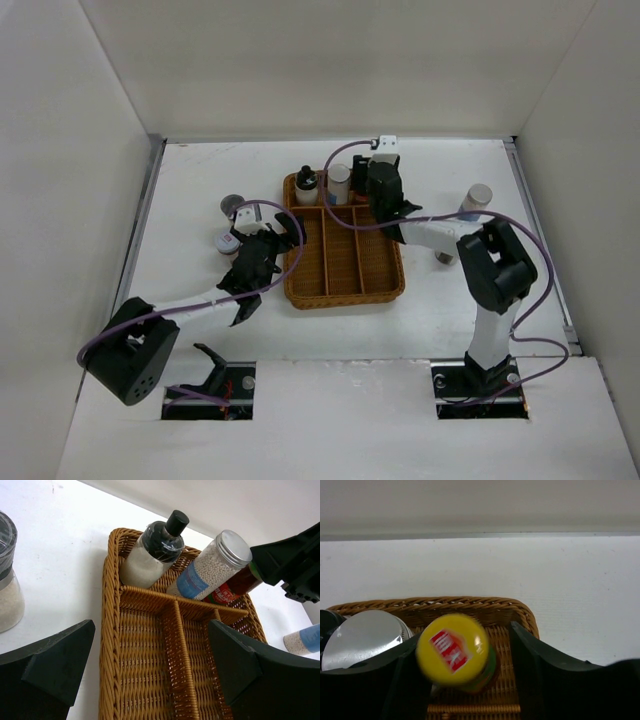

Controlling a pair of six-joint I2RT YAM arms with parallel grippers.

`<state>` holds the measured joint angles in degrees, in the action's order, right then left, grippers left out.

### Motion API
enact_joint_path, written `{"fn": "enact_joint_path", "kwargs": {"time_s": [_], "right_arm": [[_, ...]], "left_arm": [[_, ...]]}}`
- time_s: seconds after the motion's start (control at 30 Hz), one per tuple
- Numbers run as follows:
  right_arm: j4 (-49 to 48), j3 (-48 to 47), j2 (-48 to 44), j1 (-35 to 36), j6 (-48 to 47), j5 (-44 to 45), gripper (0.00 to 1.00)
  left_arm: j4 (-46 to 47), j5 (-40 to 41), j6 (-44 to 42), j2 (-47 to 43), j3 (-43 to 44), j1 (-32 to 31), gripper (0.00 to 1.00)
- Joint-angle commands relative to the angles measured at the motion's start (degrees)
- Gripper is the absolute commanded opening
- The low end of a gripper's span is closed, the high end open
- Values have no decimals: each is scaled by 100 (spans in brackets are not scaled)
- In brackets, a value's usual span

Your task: Organize the condiment bottles

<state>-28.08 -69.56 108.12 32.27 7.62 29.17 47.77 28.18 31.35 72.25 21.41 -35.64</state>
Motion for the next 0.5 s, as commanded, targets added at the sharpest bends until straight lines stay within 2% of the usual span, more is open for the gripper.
{"fn": "enact_joint_path", "kwargs": {"time_s": [0.0,0.13,0.23,0.37,0.47], "right_arm": [[-831,144,-352,-15,82,36,69],[-805,285,-615,-50,161,-16,75],[-726,355,-888,-33,187,-16,84],[-446,461,-1502,-15,266,-8,93],[11,662,-2196,-15,512,-16,94]], "left_arm": [[277,-41,55,-9,65,44,100],[224,-6,55,-132,74,44,100],[32,64,38,-298,153,35,99],[-1038,336,20,-641,678,18,97],[-2276,460,-41,-800,1434,122,95]]}}
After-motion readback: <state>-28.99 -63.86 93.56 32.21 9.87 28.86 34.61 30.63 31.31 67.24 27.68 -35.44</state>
